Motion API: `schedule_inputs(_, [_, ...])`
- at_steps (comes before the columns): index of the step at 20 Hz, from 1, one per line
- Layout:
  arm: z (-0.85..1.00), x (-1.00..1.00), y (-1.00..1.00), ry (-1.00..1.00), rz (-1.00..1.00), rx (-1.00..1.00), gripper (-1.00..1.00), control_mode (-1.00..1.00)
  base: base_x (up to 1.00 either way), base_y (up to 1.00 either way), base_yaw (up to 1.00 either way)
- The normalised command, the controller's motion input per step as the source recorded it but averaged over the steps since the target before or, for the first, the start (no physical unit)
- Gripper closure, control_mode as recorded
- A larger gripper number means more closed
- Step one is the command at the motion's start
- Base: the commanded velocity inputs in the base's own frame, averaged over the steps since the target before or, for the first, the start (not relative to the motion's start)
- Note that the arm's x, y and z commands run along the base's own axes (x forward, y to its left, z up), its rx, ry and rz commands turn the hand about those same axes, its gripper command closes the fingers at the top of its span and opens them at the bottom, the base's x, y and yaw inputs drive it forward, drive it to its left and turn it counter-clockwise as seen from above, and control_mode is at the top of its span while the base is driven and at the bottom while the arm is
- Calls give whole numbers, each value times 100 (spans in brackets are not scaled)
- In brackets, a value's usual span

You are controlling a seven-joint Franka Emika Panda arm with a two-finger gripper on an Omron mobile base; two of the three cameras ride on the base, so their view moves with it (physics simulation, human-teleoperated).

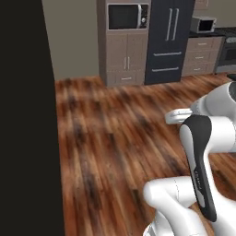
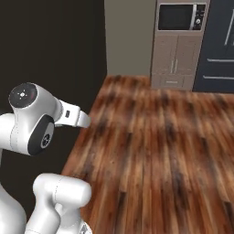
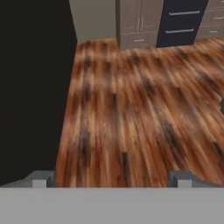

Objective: There is a tray on the dining counter. Grab the cup, mug, and pitcher and place them on the tray. The pitcher may be placed next to the tray if it cannot fit the tray.

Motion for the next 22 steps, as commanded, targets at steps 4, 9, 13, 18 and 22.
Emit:
schedule_inputs(4, [0,0,0,0,0,0,-100,100,100,0,-19])
schedule_inputs(9, [0,0,0,0,0,0,-100,100,100,0,-20])
schedule_inputs(13, [0,0,0,0,0,0,-100,100,98,0,-21])
schedule_inputs(18, [0,0,0,0,0,0,-100,100,94,0,-28])
schedule_inputs(22, [0,0,0,0,0,0,-100,100,92,0,-39])
